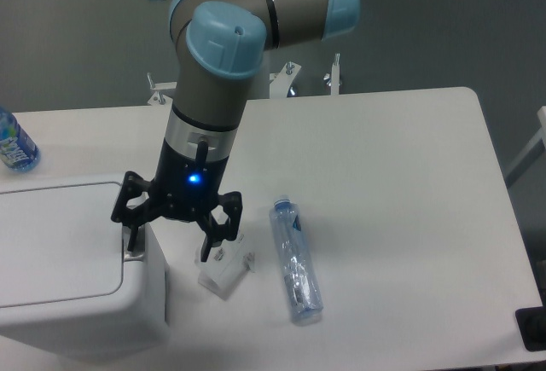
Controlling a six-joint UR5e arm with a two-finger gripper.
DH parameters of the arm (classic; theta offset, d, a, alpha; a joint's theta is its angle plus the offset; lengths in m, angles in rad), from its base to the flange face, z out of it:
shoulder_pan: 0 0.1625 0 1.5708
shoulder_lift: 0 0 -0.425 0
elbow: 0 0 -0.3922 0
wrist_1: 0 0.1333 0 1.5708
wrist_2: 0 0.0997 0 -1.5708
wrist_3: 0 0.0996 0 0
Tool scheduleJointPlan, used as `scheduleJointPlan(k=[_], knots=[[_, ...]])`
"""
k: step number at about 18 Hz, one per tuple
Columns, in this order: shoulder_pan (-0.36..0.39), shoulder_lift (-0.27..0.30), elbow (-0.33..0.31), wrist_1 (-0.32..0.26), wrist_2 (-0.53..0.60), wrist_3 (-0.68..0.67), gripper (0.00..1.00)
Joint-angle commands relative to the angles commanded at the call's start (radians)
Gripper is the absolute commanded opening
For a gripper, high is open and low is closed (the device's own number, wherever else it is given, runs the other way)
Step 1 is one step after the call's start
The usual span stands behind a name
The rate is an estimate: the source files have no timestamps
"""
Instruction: Open the trash can
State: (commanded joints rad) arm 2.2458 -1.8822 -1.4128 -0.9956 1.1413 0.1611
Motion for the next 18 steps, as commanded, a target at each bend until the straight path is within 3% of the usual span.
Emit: scheduleJointPlan(k=[13,18], knots=[[0.000,0.000,0.008,0.005,-0.002,0.000,1.00],[0.011,0.029,0.038,0.005,0.000,0.005,1.00]])
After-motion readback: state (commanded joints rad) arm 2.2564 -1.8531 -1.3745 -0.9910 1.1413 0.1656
